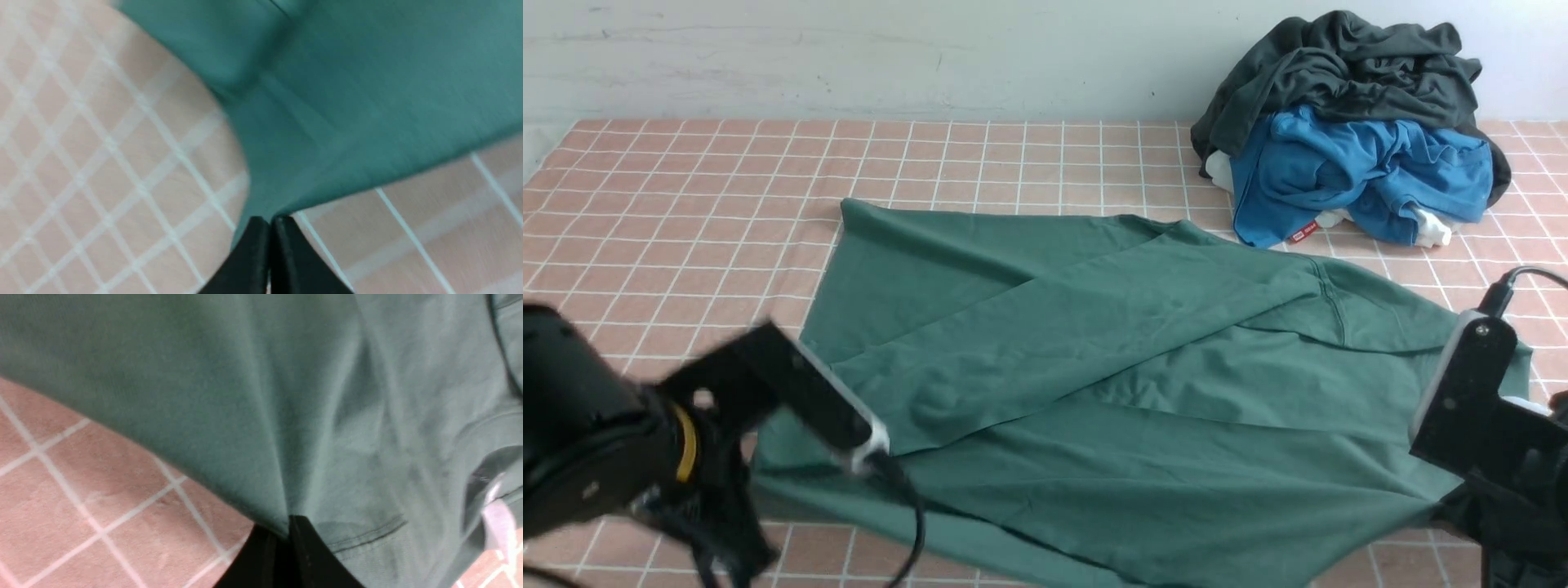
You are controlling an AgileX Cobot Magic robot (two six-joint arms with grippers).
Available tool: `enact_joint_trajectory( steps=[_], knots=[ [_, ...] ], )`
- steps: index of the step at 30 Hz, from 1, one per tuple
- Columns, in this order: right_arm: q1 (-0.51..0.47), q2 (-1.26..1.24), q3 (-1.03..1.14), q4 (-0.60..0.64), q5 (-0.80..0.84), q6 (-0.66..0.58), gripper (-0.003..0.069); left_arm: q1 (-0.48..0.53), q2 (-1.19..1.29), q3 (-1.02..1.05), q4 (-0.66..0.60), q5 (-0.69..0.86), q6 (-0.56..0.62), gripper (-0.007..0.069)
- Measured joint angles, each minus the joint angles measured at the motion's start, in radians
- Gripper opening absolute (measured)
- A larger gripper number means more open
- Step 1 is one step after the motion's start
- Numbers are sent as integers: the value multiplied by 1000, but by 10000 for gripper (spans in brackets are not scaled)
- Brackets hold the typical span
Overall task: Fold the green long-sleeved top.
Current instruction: Use both arms to drag the lower edge of the fabric forward and fold it over the upper edge
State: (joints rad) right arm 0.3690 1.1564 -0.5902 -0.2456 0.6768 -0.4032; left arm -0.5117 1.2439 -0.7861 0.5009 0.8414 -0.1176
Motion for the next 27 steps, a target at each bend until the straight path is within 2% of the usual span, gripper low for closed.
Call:
enact_joint_trajectory(
  steps=[3,6,11,12,13,15,16,20,22,23,27],
  knots=[
    [0,1,-20,-61,-29,36,5,18,35,-92,61,-9,-78,-3],
    [-3,22,-93,-160,-82,117,5,94,132,-244,98,-66,-136,-3],
    [-48,132,-221,-246,-115,198,5,170,275,-411,81,-90,-109,0],
    [-57,177,-268,-255,-100,206,5,176,320,-449,49,-56,-41,1],
    [-58,187,-272,-255,-98,206,5,176,328,-451,36,-52,-32,1],
    [-58,229,-302,-237,-54,207,5,182,372,-458,-87,11,84,10],
    [-57,231,-304,-230,-45,207,5,184,376,-458,-101,16,104,11],
    [-57,259,-305,-132,32,203,5,245,476,-447,-438,129,319,43],
    [-57,265,-305,-120,32,196,5,261,505,-445,-501,159,351,64],
    [-57,268,-305,-113,25,182,5,276,542,-443,-549,191,364,102],
    [-57,269,-305,-93,-11,172,5,284,605,-443,-555,213,345,210]
  ],
)
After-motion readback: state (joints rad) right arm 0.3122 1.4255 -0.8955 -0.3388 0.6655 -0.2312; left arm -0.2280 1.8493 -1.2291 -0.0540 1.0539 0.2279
